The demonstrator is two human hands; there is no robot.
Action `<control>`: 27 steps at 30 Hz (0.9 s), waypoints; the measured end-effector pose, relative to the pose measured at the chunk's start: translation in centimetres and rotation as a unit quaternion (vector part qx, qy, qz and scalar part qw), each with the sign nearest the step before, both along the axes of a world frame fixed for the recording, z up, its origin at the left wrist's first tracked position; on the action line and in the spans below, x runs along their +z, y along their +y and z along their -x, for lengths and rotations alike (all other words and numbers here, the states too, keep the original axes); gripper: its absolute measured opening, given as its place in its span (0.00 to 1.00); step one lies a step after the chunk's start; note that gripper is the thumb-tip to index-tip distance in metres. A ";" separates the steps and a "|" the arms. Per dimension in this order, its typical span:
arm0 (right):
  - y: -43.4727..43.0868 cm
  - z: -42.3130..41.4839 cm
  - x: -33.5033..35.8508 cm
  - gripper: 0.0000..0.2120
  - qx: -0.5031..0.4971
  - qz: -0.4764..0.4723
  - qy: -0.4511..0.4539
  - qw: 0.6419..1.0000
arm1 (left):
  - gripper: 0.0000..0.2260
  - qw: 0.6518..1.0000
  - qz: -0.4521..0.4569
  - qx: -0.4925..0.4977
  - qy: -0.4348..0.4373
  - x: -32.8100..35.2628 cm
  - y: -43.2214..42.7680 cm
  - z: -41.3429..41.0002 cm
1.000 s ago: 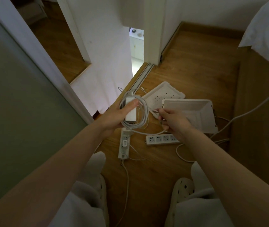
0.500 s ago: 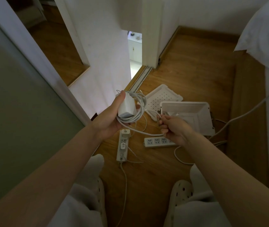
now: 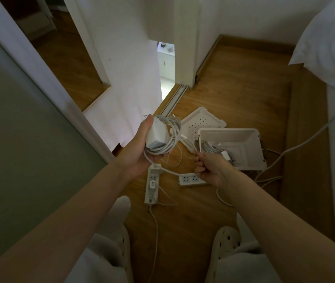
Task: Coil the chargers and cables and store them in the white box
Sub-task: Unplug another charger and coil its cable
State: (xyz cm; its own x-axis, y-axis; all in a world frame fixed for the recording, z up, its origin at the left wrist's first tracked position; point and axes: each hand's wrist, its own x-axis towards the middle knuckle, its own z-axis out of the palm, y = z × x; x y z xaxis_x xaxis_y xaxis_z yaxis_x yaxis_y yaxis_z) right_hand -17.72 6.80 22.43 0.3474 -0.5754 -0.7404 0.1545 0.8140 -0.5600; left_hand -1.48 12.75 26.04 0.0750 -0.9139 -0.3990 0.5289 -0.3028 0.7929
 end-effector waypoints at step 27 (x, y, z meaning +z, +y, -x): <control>4.5 -1.9 1.9 0.12 0.146 0.551 0.165 0.805 | 0.16 0.984 -0.064 -0.025 -0.164 -2.0 -0.1 1.3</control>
